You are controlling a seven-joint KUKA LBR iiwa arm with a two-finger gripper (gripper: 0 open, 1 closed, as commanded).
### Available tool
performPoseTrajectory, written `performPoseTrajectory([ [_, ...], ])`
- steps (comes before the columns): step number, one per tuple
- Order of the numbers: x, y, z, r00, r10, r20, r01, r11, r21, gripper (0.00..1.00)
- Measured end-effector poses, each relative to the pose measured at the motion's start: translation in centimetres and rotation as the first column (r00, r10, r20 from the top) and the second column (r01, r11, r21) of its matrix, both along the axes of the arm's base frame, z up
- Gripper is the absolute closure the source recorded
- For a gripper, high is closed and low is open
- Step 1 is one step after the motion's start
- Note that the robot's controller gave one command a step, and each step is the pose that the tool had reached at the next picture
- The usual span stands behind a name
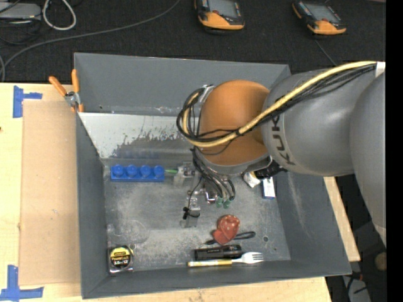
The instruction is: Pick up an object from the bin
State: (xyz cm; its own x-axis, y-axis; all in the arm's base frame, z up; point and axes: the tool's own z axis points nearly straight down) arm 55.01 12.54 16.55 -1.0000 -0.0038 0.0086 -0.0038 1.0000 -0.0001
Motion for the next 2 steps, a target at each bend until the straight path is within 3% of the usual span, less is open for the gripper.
performPoseTrajectory([
  [1, 0.1, -0.1, 0.5, 1.000, -0.004, 0.007, 0.004, 1.000, 0.001, 0.00],
  [2, -0.4, -7.6, -6.1, 0.995, 0.099, 0.006, -0.099, 0.995, 0.001, 0.00],
])
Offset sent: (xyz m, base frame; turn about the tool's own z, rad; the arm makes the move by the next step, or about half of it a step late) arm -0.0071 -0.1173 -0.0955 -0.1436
